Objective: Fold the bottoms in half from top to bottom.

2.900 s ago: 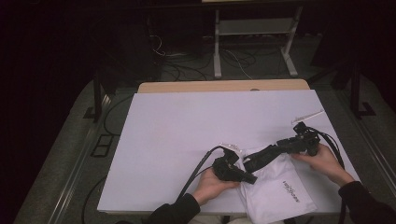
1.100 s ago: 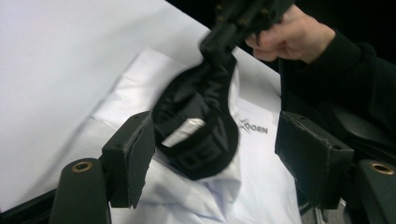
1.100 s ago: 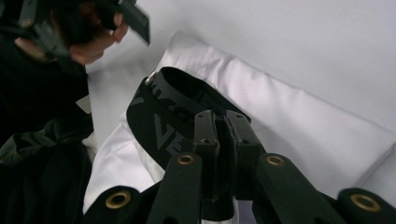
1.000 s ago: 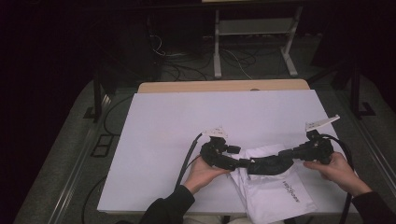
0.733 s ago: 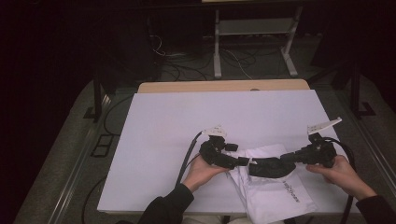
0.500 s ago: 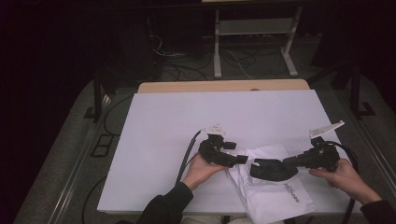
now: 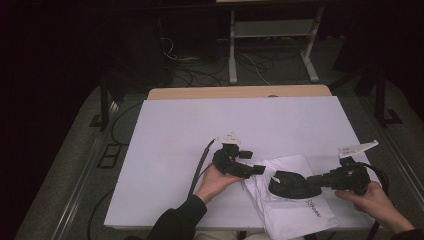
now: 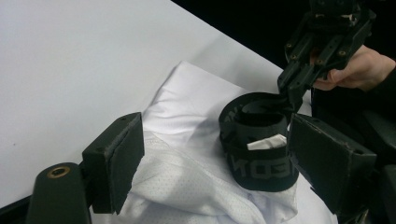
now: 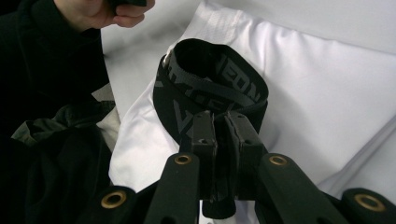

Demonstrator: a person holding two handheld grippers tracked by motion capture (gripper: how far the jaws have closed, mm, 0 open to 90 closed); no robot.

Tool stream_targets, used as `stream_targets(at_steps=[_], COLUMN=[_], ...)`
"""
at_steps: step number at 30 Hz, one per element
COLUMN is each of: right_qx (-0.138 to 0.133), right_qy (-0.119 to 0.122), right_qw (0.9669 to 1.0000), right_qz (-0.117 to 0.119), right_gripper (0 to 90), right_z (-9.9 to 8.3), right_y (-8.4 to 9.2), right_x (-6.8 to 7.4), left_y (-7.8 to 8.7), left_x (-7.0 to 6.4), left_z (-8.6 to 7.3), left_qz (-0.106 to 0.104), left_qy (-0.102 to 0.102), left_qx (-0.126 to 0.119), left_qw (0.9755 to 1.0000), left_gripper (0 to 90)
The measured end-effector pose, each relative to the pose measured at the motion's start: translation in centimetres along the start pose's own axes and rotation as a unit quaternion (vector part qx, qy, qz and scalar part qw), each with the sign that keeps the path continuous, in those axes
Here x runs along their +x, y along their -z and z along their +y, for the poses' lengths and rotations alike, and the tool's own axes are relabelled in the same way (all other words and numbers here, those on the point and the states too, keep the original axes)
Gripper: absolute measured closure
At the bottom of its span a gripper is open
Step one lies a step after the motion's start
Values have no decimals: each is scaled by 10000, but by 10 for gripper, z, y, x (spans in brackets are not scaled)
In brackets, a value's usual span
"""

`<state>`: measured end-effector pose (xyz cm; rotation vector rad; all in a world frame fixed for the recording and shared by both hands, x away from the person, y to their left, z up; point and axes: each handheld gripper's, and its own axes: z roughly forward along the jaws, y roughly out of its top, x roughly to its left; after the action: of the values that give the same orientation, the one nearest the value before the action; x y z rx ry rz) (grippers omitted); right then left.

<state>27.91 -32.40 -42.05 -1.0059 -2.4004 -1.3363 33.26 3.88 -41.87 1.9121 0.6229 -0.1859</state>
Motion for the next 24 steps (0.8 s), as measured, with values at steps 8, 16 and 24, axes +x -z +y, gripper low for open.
stream_targets(at_steps=[8, 16, 24], right_qx=[42, 241, 266], right_qy=[34, 93, -72], right_qw=[9999, 9994, 9985], right_qz=[137, 247, 468], right_gripper=[782, 725, 678], right_z=[-13, -24, -33], right_y=[1, 5, 14], right_x=[6, 12, 13], left_y=[-1, -1, -1], left_x=[-1, -1, -1], left_z=[0, 0, 0], left_qz=[3, -10, -30], left_qy=[-28, -59, -64], left_qx=[0, 5, 3], left_qw=[10000, 10000, 10000], left_gripper=[184, 184, 177])
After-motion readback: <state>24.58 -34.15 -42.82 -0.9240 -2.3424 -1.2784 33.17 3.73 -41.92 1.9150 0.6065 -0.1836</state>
